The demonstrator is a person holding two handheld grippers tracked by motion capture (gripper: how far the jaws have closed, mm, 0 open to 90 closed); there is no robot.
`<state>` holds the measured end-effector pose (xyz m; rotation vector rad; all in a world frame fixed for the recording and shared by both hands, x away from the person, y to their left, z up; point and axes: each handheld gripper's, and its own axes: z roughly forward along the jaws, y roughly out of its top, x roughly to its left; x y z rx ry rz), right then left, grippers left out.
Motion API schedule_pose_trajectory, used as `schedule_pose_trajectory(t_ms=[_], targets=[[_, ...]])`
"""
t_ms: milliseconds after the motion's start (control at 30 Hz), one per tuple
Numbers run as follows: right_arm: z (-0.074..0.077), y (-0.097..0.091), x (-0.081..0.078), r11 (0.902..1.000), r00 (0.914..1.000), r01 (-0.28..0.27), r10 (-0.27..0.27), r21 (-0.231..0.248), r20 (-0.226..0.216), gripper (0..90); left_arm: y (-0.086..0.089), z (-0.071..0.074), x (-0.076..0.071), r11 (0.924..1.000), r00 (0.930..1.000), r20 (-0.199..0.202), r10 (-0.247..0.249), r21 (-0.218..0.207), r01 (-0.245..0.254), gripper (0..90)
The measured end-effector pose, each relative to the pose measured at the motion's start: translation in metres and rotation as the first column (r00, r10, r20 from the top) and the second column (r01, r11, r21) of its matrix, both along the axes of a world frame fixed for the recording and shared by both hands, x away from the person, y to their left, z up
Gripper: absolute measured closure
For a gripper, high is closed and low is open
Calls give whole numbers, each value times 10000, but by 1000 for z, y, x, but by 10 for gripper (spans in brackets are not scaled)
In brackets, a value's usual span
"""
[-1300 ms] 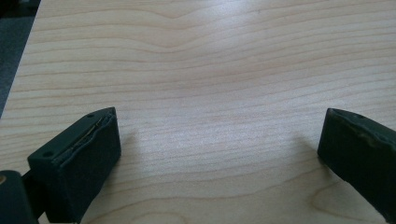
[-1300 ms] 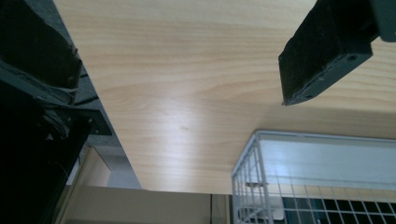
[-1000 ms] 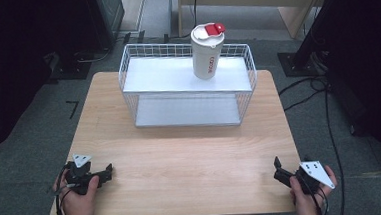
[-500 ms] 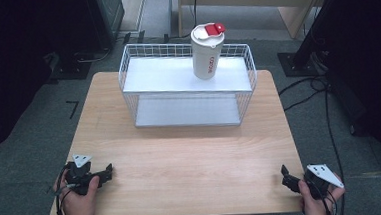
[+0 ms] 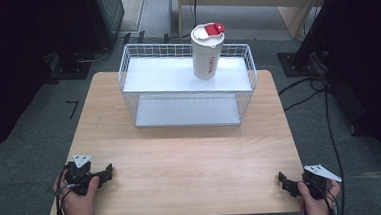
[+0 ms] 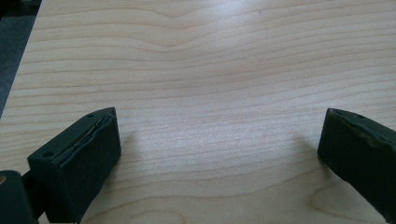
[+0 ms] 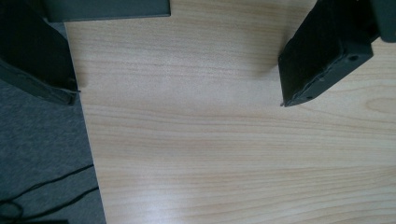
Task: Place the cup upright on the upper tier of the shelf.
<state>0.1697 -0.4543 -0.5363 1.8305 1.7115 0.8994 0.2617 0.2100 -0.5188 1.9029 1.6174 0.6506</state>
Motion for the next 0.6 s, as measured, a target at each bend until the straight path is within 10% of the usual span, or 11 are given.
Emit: schedule_pose_trajectory(t_ms=[600], targets=[[0,-1,0,9997,9999,73,-71,224,-90,0,0,0,0,10000,10000,-4,1,-1,-1,0]])
